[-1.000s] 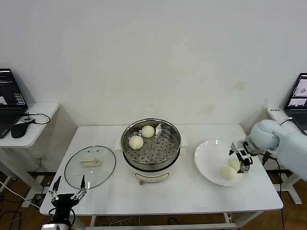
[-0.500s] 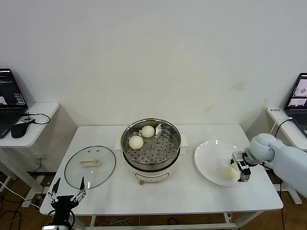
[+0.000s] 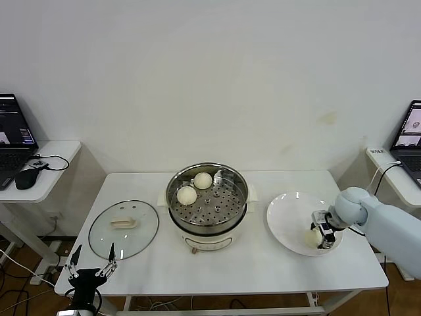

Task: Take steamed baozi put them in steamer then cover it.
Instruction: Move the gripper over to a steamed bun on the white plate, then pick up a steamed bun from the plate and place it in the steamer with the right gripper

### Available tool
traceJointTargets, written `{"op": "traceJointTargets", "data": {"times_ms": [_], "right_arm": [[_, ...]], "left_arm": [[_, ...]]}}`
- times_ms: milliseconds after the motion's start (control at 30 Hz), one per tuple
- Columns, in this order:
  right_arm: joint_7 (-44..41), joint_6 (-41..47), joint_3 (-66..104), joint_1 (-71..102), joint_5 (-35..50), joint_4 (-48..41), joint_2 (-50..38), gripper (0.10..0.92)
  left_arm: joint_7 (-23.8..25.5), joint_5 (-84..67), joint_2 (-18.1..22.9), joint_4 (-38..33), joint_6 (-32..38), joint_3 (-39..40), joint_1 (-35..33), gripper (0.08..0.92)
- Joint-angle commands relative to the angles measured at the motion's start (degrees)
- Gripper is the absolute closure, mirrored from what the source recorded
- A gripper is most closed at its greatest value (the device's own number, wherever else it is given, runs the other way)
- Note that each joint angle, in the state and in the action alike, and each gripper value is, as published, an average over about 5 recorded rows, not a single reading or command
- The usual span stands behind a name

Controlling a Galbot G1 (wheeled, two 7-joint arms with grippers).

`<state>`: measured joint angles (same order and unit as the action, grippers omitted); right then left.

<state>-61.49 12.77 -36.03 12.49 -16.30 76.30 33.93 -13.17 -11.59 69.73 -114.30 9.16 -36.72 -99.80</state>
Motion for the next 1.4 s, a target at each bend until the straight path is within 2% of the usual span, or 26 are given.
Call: {"op": "traceJointTargets", "data": {"times_ms": [33,333,500,700,1033,1400], "right_arm": [[-0.2,0.1,1.0,0.7,-0.3,-0.5,0.4,0.42],[-2.0,0.4,1.2,-4.4,2.9,1.0,-0.3,0.452],[-2.6,1.6,-3.6,-13.8,8.2,3.0,-1.6,0.483],[-3.0,2.4,-8.5,-26.5,13.8,3.5,-0.6,0.472],[-1.5,3.7,-21.6,-45.3,23.0,3.4,10.5,0.465],[3.4,2.3,-27.6,-43.8,28.3,5.7,22.3,0.465]], "left_arm": [[0.0,0.0,0.0,0.1,0.0,0.1,0.0,0.177],[0.0,-0.1,-0.1,-0.2,-0.1,0.1,0.3,0.177],[0.0,-0.2,-0.6,-0.8,-0.2,-0.2,0.3,0.177],[0.0,-0.3,-1.0,-1.2,-0.3,-0.1,0.3,0.177],[-0.1,-0.8,-1.4,-1.9,-0.5,-0.5,0.6,0.177],[-0.1,-1.0,-0.7,-2.0,-0.4,-1.2,0.6,0.177]]}}
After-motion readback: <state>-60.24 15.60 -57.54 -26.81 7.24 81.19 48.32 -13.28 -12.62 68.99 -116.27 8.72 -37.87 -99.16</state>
